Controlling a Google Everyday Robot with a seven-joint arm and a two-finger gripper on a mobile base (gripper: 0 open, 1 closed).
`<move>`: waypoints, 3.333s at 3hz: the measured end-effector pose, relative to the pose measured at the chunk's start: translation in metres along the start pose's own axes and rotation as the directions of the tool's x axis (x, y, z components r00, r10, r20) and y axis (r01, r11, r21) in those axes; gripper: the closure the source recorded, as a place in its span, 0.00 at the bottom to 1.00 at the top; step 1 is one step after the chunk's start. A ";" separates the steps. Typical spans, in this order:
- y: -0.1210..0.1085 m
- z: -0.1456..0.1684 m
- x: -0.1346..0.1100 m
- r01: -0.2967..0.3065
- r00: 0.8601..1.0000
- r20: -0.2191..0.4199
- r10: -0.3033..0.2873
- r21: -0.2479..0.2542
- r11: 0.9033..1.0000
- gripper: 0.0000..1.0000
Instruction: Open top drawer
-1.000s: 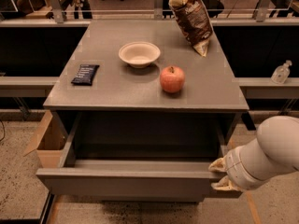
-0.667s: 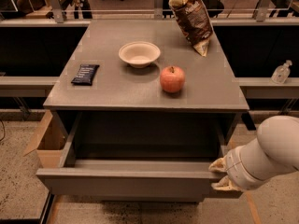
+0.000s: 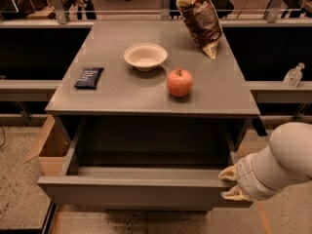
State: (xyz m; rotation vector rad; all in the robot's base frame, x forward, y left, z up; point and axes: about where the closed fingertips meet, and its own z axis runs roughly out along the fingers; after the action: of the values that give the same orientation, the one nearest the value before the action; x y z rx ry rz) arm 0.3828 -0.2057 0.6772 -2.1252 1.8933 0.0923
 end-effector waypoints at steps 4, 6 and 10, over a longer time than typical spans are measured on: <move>0.000 -0.001 0.000 0.000 1.000 0.000 0.000 0.000 1.000 1.00; 0.000 -0.001 0.000 0.000 1.000 0.000 0.000 0.000 1.000 0.60; -0.002 -0.003 0.001 0.003 1.000 0.000 -0.003 0.007 1.000 0.00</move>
Offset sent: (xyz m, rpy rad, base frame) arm -0.2315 -0.0774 -0.0222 0.0573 -0.0190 -0.2564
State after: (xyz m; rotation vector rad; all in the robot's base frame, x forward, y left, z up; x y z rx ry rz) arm 0.3843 -0.2072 0.6799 -2.1234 1.8879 0.0841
